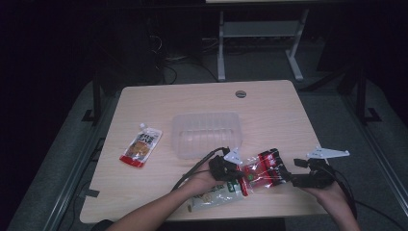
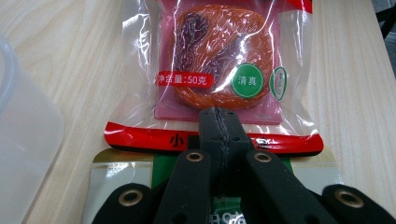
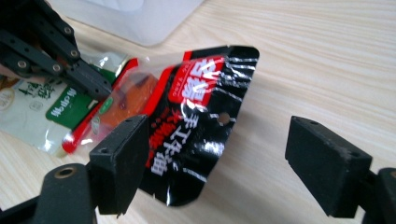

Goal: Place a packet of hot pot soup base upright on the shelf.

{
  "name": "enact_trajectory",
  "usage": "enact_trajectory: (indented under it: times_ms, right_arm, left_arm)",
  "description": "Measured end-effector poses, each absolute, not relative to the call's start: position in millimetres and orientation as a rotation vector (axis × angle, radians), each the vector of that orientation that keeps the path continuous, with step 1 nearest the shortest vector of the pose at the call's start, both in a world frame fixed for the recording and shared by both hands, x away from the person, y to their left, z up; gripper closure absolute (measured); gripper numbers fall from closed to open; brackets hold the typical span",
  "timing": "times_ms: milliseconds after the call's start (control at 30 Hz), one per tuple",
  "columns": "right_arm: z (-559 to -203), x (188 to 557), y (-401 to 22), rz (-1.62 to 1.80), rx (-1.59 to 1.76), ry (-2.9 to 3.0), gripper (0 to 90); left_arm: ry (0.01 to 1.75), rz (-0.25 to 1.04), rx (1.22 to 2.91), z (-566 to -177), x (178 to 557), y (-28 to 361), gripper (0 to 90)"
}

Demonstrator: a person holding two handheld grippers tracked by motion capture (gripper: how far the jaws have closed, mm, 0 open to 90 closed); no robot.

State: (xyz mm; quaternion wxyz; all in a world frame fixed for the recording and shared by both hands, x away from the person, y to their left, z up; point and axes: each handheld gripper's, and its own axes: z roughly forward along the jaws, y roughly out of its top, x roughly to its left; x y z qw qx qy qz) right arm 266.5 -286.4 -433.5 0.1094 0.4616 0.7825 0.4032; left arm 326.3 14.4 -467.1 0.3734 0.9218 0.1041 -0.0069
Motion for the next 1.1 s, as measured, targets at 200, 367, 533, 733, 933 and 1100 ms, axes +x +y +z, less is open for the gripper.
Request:
enact_trajectory:
  times_ms: [200,367,533,733,933,1100]
  right_arm:
    - [-437,282,-280,1.236,1.368,2.298,21.2]
    - [-444,297,-274,1.263,1.401,2.342,20.7]
    - [-448,299,-271,1.253,1.414,2.365,20.1]
    - [-454,298,-272,1.259,1.438,2.404,21.7]
    - [-456,297,-272,1.281,1.450,2.435,24.5]
    - [-456,296,-273,1.322,1.447,2.475,33.4]
  left_arm:
    - [0.261,-0.006,2.362,-467,325,14,89.7]
    - [0.260,-0.006,2.358,-468,325,15,89.8]
    - [0.261,0.001,2.360,-467,324,14,89.8]
    - [0.264,0.002,2.357,-468,324,15,89.9]
    - [0.265,0.003,2.358,-468,323,15,89.9]
    - [0.256,0.016,2.361,-467,322,14,89.9]
